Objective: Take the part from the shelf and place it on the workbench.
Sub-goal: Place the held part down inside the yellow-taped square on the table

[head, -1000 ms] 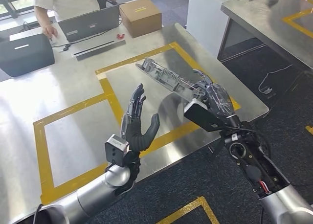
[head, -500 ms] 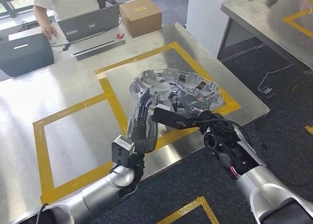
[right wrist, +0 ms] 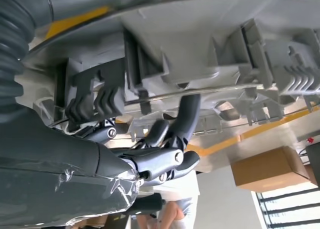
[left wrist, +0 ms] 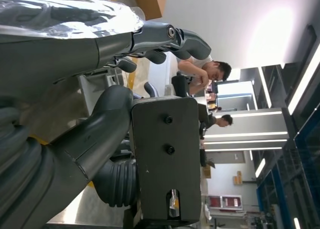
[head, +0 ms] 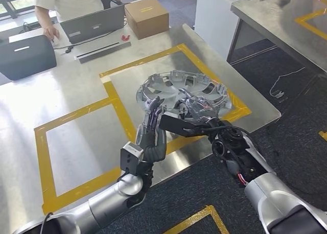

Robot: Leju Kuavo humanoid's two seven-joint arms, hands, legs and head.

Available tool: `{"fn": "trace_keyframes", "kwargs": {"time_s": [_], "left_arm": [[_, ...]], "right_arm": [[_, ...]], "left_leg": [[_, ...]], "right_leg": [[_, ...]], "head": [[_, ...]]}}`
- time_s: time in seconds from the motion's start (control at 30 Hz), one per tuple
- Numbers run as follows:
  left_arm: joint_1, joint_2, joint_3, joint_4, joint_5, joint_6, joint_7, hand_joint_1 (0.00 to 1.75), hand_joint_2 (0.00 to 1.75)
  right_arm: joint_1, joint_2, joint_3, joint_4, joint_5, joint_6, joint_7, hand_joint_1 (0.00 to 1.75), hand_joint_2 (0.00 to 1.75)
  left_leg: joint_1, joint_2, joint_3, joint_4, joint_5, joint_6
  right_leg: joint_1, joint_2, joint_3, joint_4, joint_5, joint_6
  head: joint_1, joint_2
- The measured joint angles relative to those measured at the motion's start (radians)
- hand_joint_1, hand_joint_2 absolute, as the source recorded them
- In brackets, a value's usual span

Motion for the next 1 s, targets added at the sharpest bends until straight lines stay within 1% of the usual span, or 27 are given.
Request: {"fn": "trace_keyframes", "kwargs": {"time_s": [0.4, 0.53, 0.6, 0.7, 0.77, 0.87, 1.0], "left_arm": [[-0.011, -0.005, -0.004, 0.012, 0.02, 0.008, -0.012, 0.0, 1.75], [-0.015, -0.006, -0.006, 0.014, 0.019, 0.01, -0.012, 0.0, 1.75], [-0.019, -0.006, -0.007, 0.014, 0.019, 0.01, -0.012, 0.0, 1.75], [-0.026, -0.006, -0.008, 0.014, 0.019, 0.011, -0.012, 0.0, 1.75], [-0.029, -0.006, -0.009, 0.014, 0.017, 0.015, -0.013, 0.0, 1.75], [-0.03, -0.005, -0.009, 0.013, 0.013, 0.028, -0.012, 0.0, 1.75], [-0.03, -0.003, -0.009, 0.013, 0.01, 0.034, -0.012, 0.0, 1.75]], "right_arm": [[0.001, 0.0, -0.008, 0.017, -0.008, -0.03, 0.009, 0.0, 0.0], [0.003, 0.0, -0.01, 0.019, -0.033, -0.03, 0.007, 0.0, 0.0], [0.004, -0.001, -0.018, 0.021, -0.084, 0.004, 0.006, 0.0, 0.0], [0.007, -0.008, -0.05, 0.023, -0.214, 0.116, -0.003, 0.0, 0.0], [0.01, -0.017, -0.078, 0.022, -0.304, 0.16, -0.017, 0.0, 0.0], [0.012, -0.031, -0.119, 0.008, -0.396, 0.18, -0.036, 0.0, 0.0], [0.017, -0.045, -0.154, -0.013, -0.424, 0.181, -0.041, 0.0, 0.0]], "left_leg": [[0.0, 0.0, 0.0, 0.0, 0.0, 0.0], [0.0, 0.001, 0.001, 0.0, 0.0, 0.0], [0.0, 0.001, 0.001, 0.0, 0.0, 0.0], [0.0, 0.001, 0.001, 0.0, 0.0, 0.0], [0.0, 0.001, 0.001, 0.0, 0.0, 0.0], [0.0, 0.001, 0.001, 0.0, 0.0, 0.0], [0.0, 0.001, 0.001, 0.0, 0.0, 0.0]], "right_leg": [[0.0, 0.0, 0.0, 0.0, 0.0, 0.0], [0.0, 0.0, 0.0, 0.0, 0.0, 0.0], [0.0, 0.0, 0.0, 0.0, 0.0, 0.0], [0.0, 0.0, 0.0, 0.0, 0.0, 0.0], [0.0, 0.0, 0.0, 0.0, 0.001, 0.001], [0.0, 0.001, 0.001, 0.0, 0.001, 0.001], [0.0, 0.0, 0.001, 0.0, 0.001, 0.001]], "head": [[0.0, 0.0], [0.0, 0.0], [0.0, 0.0], [0.0, 0.0], [0.0, 0.0], [0.0, 0.0], [0.0, 0.0]]}}
